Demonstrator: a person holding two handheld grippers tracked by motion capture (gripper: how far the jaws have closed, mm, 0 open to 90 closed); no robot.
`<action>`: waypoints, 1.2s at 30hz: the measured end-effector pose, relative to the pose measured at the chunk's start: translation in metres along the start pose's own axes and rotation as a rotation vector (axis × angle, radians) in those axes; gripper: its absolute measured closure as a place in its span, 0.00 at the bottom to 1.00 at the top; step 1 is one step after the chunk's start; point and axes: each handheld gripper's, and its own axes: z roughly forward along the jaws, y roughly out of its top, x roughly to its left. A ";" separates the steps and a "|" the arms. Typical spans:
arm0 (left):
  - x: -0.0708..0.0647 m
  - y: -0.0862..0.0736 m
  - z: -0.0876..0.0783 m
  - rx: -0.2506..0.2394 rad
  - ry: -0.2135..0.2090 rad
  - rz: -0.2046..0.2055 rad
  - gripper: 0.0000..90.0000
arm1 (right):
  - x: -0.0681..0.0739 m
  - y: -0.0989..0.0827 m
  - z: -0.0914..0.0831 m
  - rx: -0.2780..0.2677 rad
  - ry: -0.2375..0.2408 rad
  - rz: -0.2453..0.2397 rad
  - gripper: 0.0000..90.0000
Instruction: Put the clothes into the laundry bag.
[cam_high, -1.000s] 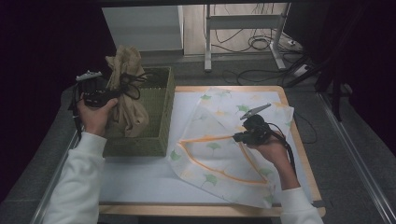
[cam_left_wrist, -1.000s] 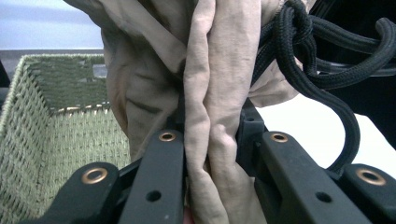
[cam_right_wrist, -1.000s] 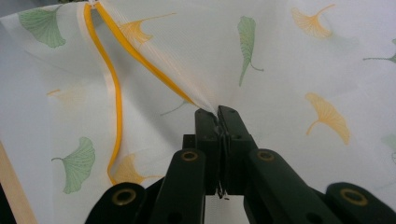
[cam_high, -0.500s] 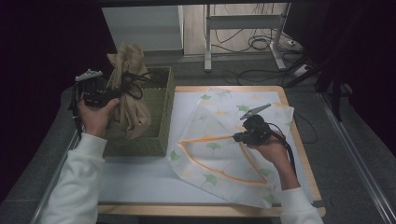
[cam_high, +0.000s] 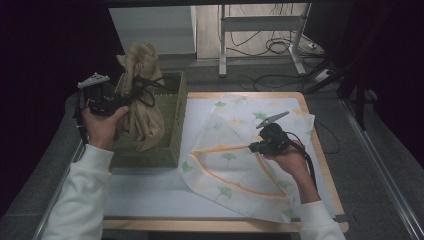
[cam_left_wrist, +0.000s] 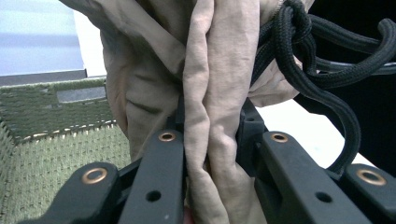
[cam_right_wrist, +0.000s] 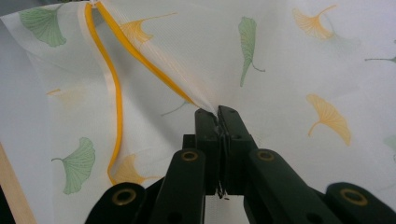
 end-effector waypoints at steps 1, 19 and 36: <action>-0.001 0.000 -0.001 0.000 -0.004 0.002 0.85 | 0.000 0.000 0.000 0.000 0.000 0.001 0.96; -0.019 0.002 -0.017 -0.023 -0.060 0.031 0.85 | -0.001 0.000 0.000 -0.004 0.001 0.000 0.96; -0.036 0.001 -0.023 -0.027 -0.131 0.044 0.85 | -0.001 -0.001 0.001 0.000 0.004 0.009 0.96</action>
